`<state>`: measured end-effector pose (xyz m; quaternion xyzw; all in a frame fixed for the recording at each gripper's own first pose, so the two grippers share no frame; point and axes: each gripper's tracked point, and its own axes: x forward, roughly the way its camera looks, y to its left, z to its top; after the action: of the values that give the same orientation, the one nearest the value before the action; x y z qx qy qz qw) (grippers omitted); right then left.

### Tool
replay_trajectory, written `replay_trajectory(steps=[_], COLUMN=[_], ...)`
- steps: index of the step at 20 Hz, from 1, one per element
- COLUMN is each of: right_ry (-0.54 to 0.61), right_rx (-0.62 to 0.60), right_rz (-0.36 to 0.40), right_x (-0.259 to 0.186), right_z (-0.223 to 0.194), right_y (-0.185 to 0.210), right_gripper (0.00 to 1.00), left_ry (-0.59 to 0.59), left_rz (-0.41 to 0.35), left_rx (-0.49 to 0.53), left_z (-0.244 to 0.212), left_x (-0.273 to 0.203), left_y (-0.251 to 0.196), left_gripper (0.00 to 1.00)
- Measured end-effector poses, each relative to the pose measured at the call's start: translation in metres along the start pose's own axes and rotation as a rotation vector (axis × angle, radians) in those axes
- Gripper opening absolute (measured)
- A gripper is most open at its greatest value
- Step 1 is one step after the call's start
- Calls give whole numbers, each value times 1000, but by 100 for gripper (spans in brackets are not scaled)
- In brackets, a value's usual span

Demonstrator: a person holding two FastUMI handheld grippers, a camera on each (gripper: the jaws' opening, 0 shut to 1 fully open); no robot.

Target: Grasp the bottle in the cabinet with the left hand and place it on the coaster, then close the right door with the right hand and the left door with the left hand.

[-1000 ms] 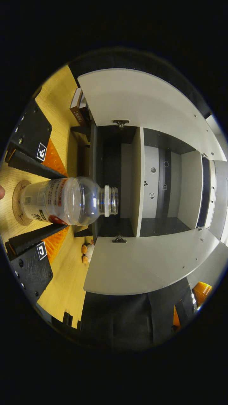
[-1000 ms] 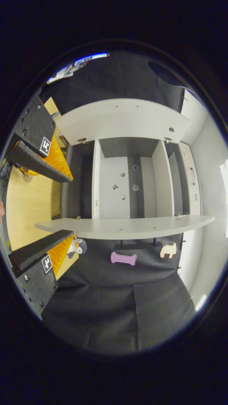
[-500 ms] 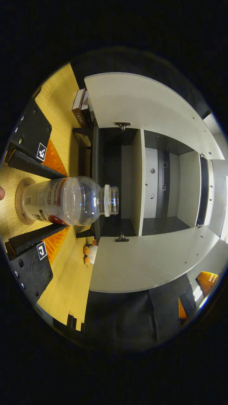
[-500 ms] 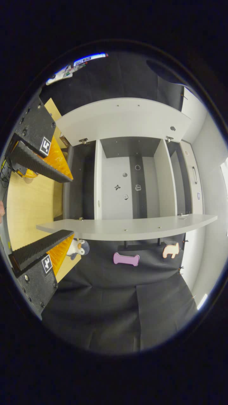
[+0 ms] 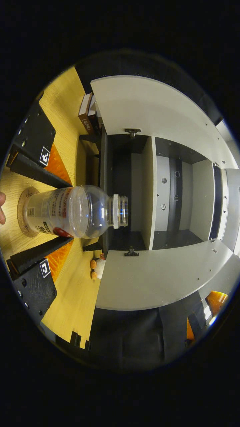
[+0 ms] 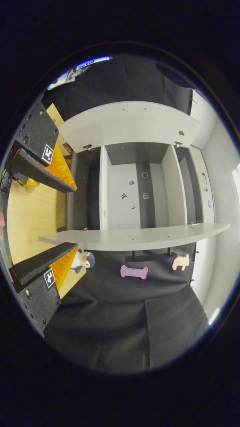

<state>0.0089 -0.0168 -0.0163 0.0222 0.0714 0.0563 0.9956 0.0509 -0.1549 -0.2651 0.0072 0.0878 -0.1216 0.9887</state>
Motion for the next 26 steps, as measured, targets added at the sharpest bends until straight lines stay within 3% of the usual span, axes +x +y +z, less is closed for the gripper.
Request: replay_trajectory(steps=[7,10,11,17,18,20,26], right_ry=[-6,-29,-40,-104,-111,-135,-198], right_rx=[21,37,43,18,13,8,-13], right_rz=[13,20,23,28,33,49,41], right_x=[2,3,3,9,10,11,15], right_z=[-7,-5,-3,12,16,25,57], right_y=[2,3,3,0,1,3,-11], right_gripper=[98,94,98,98,93,100,98], left_ry=[-42,-97,-120,-206,-200,-173,-135], left_rz=[25,22,23,80,91,102,158], left_rx=[7,4,0,14,24,26,-20], left_z=[43,85,103,203,212,228,253], left_x=[-16,-31,-37,-61,-64,-66,-80], left_y=[17,22,25,59,65,73,103], left_gripper=[95,96,96,95,95,95,95])
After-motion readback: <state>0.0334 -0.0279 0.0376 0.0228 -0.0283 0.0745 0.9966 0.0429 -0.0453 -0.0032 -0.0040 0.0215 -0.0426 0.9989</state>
